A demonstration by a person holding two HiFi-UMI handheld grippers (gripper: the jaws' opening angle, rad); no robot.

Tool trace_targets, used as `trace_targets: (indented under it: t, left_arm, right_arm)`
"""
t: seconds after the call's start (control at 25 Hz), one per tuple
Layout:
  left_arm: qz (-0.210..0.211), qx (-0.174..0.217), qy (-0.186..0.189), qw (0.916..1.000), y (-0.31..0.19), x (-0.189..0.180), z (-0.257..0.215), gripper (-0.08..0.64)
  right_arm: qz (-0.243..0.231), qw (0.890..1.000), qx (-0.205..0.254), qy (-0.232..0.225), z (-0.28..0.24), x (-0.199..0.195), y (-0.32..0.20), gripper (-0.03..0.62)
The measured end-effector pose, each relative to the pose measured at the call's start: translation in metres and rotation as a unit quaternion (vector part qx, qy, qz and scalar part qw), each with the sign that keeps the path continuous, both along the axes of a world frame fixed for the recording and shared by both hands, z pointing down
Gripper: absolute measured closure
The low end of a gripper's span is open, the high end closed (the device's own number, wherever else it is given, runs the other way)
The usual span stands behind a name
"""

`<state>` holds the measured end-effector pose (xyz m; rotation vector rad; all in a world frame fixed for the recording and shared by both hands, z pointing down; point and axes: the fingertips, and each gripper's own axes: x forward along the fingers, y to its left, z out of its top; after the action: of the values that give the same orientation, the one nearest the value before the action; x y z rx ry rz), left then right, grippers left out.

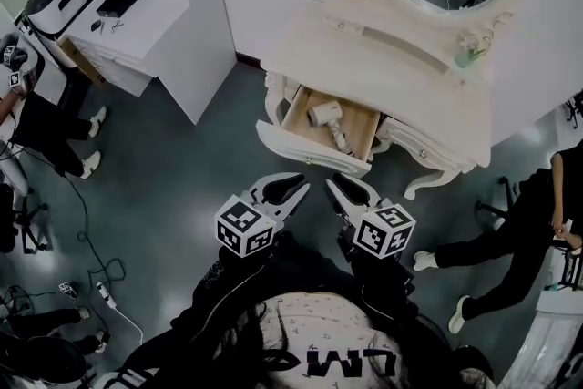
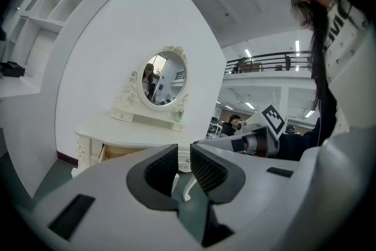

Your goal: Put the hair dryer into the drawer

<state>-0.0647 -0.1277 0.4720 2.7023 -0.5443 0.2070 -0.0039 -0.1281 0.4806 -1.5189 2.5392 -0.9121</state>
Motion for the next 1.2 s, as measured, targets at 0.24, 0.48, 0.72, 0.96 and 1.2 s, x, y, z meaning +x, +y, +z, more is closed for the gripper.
trace_targets:
  t: [0.24, 0.48, 0.72, 0.96, 1.2]
  left_arm:
    - [-0.011, -0.001, 0.000, 0.9999, 0.007, 0.008, -0.003, 0.505]
    - [-0.007, -0.002, 0.001, 1.0000, 0.032, 0.034, -0.011, 0.505]
    - [0.001, 0.001, -0.015, 0.9999, 0.074, 0.054, -0.015, 0.505]
    - [-0.012, 0.012, -0.020, 0.9997, 0.110, 0.059, -0.019, 0.505]
    - [-0.014, 0.015, -0.025, 0.9995, 0.149, 0.065, -0.013, 0.505]
  right_arm:
    - [-0.004, 1.000, 0.000, 0.000, -0.005, 0.009, 0.014, 0.481]
    - [0.001, 1.000, 0.001, 0.008, -0.012, 0.036, 0.048, 0.482]
    - [-0.005, 1.000, 0.004, -0.003, -0.013, 0.052, 0.081, 0.482]
    - [-0.027, 1.000, 0.011, -0.005, -0.013, 0.051, 0.117, 0.482]
    - [-0.033, 0.999, 0.018, -0.001, -0.009, 0.055, 0.153, 0.482]
